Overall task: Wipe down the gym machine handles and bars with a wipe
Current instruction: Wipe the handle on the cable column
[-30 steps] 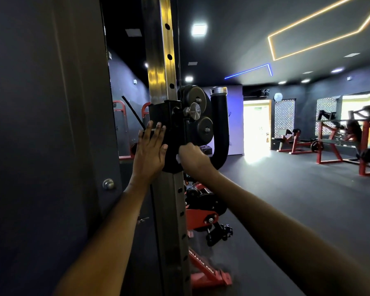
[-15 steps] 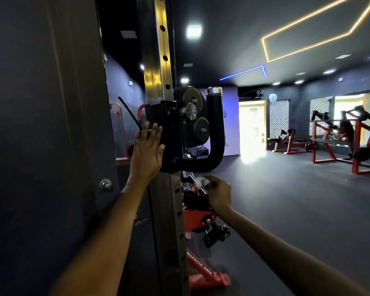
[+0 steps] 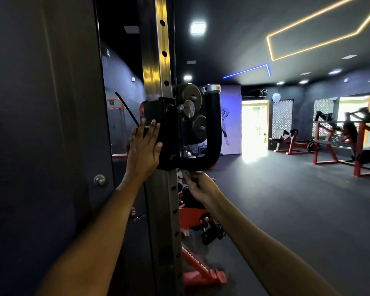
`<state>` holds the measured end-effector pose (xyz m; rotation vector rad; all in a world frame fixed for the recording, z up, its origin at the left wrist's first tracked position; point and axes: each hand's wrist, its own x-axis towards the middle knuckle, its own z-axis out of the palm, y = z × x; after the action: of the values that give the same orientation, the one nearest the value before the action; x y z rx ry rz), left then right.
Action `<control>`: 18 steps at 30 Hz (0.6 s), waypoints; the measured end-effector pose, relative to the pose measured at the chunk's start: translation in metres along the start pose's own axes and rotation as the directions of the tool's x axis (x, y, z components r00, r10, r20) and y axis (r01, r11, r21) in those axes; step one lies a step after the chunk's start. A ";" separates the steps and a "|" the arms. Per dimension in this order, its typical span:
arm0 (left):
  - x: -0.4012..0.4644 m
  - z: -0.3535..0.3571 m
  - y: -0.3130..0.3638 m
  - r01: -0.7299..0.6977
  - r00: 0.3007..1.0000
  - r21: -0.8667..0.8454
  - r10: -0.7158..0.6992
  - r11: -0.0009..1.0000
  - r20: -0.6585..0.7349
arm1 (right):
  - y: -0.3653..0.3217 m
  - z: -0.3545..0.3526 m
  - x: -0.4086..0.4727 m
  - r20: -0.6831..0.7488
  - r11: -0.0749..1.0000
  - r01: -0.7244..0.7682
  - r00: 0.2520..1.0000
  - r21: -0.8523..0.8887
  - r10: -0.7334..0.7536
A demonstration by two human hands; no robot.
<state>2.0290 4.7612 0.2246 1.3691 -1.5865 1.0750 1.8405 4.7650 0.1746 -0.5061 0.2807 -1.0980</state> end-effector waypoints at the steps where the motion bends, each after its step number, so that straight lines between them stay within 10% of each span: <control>1: 0.000 0.000 0.000 -0.001 1.000 0.003 0.001 1.000 0.002 | -0.003 -0.002 -0.006 0.006 0.999 -0.019 1.000 0.034 0.018; 6: -0.001 -0.003 -0.001 -0.010 1.000 -0.009 0.010 1.000 0.014 | -0.029 -0.001 -0.049 -0.086 0.994 0.106 0.991 0.020 -0.104; 9: 0.000 -0.002 -0.001 -0.014 1.000 -0.007 0.014 1.000 0.022 | -0.051 0.010 -0.080 -0.096 0.867 0.369 0.902 -0.334 -0.420; 12: 0.000 -0.001 -0.001 -0.017 1.000 0.001 0.017 1.000 0.026 | -0.079 0.047 -0.095 0.221 0.254 0.644 0.562 -0.721 -0.797; 15: 0.001 -0.003 0.000 -0.014 0.999 -0.002 0.014 1.000 0.029 | -0.107 0.096 -0.081 0.578 -0.323 0.660 0.208 -0.679 -0.789; 18: 0.000 -0.004 0.000 -0.012 0.999 -0.009 0.012 1.000 0.038 | -0.109 0.100 -0.064 0.750 -0.546 0.588 0.166 -0.596 -0.640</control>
<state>2.0287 4.7651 0.2262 1.3839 -1.6269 1.0539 1.7744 4.8082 0.3145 -2.2419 0.7812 -2.3210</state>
